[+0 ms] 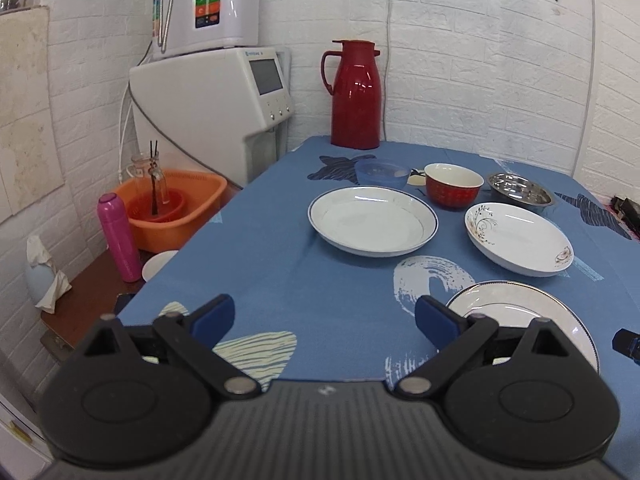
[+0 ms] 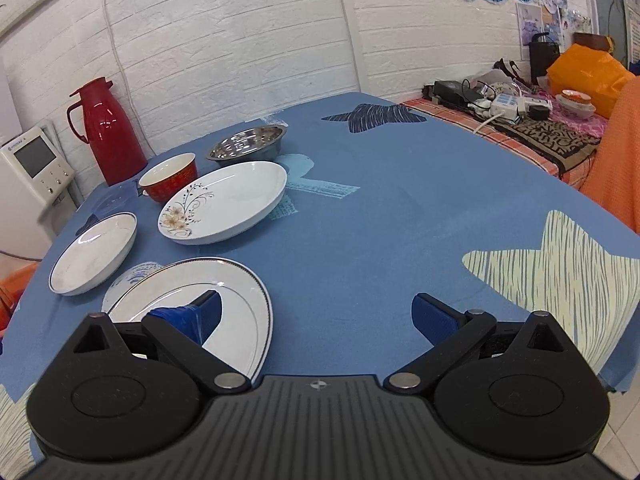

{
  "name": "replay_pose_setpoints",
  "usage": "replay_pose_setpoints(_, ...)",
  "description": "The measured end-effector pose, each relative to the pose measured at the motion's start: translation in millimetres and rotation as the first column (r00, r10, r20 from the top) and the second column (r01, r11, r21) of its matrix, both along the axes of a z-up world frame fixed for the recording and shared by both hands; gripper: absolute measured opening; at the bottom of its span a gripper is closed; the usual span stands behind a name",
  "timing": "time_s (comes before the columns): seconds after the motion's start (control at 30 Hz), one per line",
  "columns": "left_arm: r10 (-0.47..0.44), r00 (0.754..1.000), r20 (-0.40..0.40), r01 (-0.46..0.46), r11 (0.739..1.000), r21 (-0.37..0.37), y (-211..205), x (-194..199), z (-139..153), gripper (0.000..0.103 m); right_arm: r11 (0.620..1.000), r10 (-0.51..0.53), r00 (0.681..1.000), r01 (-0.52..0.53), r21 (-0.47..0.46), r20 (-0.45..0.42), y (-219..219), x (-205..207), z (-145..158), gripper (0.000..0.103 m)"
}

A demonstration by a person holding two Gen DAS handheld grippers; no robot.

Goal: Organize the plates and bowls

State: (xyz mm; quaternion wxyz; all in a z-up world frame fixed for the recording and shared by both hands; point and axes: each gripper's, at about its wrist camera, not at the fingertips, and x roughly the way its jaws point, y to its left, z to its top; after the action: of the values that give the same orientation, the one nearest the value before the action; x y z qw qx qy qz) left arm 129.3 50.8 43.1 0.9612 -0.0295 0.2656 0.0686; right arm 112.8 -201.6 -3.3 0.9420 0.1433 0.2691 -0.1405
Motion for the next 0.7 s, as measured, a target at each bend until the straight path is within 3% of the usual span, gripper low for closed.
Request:
replay_pose_setpoints(0.13,-0.014,1.0,0.003,0.014,0.999,-0.04,10,-6,-2,0.096,0.997,0.018,1.0,-0.016,-0.073,0.02,15,-7,7,0.089)
replay_pose_setpoints(0.3,0.017,1.0,-0.009,-0.017,0.999,-0.034,27,-3,-10,0.096,0.996,0.018,1.0,-0.019,-0.083,-0.015,16,0,-3,0.089)
replay_pose_setpoints(0.53,0.107,0.991,-0.078,-0.11,0.993,-0.034,53,28,-29,0.096,0.997,-0.029,0.998,0.025,-0.076,-0.053,4,18,-13,0.089)
replay_pose_setpoints(0.7,0.136,0.984,-0.111,-0.136,0.991,0.003,55,63,-35,0.096,0.998,0.002,0.999,-0.006,-0.063,-0.051,4,37,-10,0.089)
